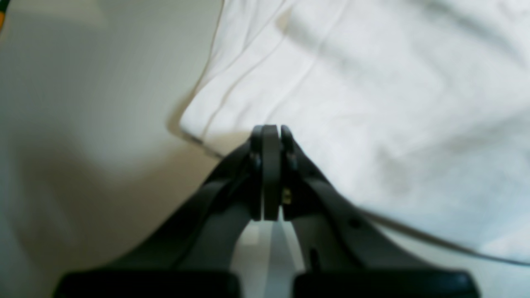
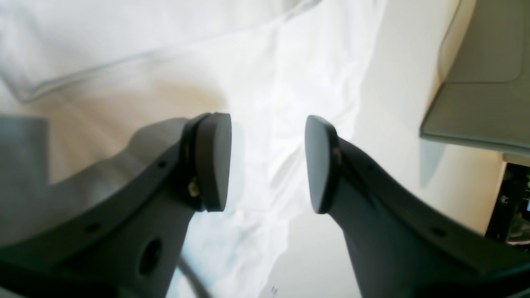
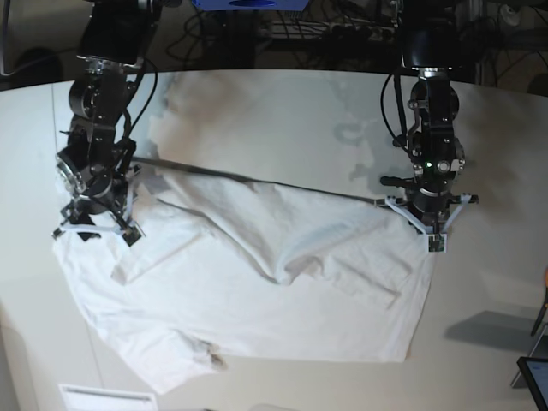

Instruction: Fold the T-shirt properly

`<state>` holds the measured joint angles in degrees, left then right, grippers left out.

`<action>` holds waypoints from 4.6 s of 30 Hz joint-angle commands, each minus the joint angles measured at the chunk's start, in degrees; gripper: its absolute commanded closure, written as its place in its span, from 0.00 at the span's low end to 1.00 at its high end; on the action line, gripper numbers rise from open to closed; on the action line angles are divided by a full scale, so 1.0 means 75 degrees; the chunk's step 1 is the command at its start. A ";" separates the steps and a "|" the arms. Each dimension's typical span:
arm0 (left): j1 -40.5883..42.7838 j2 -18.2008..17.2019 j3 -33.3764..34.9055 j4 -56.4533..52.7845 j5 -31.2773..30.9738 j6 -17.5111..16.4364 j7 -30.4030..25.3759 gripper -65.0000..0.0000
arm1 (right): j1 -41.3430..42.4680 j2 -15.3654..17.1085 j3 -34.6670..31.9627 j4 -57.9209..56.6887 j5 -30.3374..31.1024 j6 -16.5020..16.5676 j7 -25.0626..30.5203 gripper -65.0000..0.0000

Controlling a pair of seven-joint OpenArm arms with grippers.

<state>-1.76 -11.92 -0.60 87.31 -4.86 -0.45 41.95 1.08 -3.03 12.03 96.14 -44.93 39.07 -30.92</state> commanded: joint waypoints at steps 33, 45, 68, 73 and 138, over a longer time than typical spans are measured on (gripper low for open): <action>0.0580 0.0119 -0.1496 0.2372 -0.0002 -0.0368 -0.0513 1.00 | -0.0209 0.0023 0.0383 0.0714 0.1366 -0.0069 0.0143 0.57; -0.1307 0.0166 -0.0805 0.0040 0.0010 -0.0837 0.0132 1.00 | -0.0174 0.0046 0.0347 0.0667 0.1366 -0.0069 -0.0021 0.57; -0.1049 -0.0174 -0.0817 0.0227 -0.0002 -0.0837 0.0038 1.00 | 0.0248 0.0081 0.0394 0.0503 0.2058 -0.0058 0.0471 0.60; 0.0276 -0.0104 -0.1344 0.2290 0.0010 -0.0837 -0.1017 1.00 | -0.0818 0.0081 0.0394 0.1371 0.3277 -0.0058 0.1256 0.93; 0.4027 0.0330 0.2911 -0.8060 0.0092 0.0042 -1.0968 1.00 | -0.4382 0.0304 0.0265 -0.6483 0.5820 -0.0163 0.3788 1.00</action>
<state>27.46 -9.23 21.26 26.20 -4.34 -0.25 -38.04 -30.48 -0.86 14.04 46.46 -2.15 37.06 -3.36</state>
